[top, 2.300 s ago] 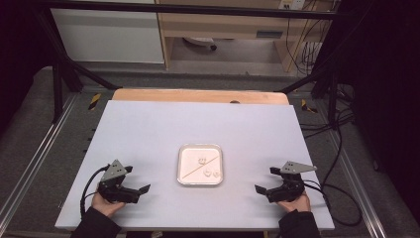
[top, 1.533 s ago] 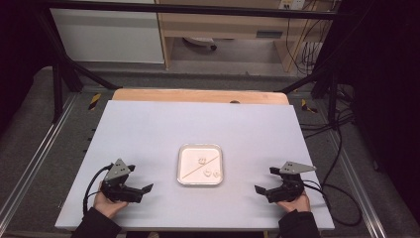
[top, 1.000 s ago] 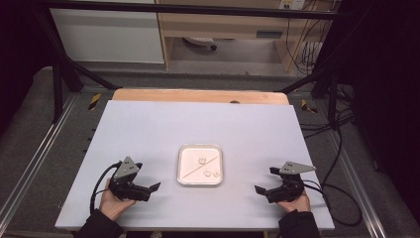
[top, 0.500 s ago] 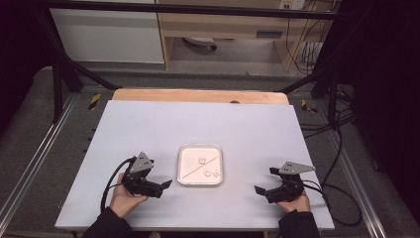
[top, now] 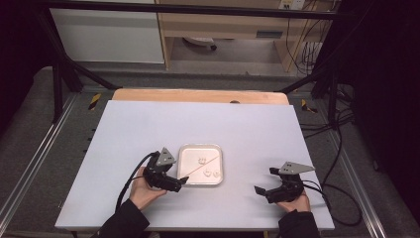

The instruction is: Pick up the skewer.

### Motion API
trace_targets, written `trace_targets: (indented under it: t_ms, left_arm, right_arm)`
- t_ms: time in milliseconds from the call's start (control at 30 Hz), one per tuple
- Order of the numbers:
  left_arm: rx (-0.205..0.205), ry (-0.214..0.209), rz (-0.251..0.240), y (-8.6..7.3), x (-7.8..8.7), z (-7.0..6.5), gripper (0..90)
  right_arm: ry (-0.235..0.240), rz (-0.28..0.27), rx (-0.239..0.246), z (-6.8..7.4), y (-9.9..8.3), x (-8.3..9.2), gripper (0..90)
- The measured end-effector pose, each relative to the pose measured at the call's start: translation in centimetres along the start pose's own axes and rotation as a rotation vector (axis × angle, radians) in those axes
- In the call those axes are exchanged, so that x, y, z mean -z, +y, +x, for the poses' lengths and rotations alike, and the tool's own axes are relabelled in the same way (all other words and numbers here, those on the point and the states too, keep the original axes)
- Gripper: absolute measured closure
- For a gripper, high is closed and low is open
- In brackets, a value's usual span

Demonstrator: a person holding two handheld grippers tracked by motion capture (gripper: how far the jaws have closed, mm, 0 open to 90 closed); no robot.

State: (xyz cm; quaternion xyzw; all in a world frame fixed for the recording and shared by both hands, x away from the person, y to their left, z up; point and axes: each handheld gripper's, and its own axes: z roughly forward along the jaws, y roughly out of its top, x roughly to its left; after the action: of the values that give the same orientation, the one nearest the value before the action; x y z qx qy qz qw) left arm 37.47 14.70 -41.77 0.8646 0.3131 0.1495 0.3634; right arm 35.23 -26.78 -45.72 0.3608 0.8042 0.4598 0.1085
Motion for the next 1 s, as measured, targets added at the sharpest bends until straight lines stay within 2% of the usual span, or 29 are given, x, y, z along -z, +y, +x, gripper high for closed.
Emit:
trace_targets:
  t_ms: [200, 533, 700, 1000]
  left_arm:
    - [-0.001, 0.011, 0.018, 0.9, -1.3, -0.2, 19.6]
    - [-0.015, 0.011, 0.078, 1.8, -3.7, -0.9, 46.1]
    - [0.003, -0.017, 0.094, 1.8, -4.2, -0.9, 59.5]
    - [-0.006, -0.032, 0.103, 1.8, -4.6, -1.0, 75.7]
  right_arm:
    - [0.002, 0.001, 0.001, 0.0, 0.0, -0.1, 1.1]
    - [0.002, 0.002, 0.002, 0.0, 0.0, 0.0, 1.1]
    - [0.004, 0.001, 0.002, 0.0, 0.0, -0.1, 1.1]
    - [0.004, 0.002, 0.006, 0.0, 0.0, -0.1, 1.1]
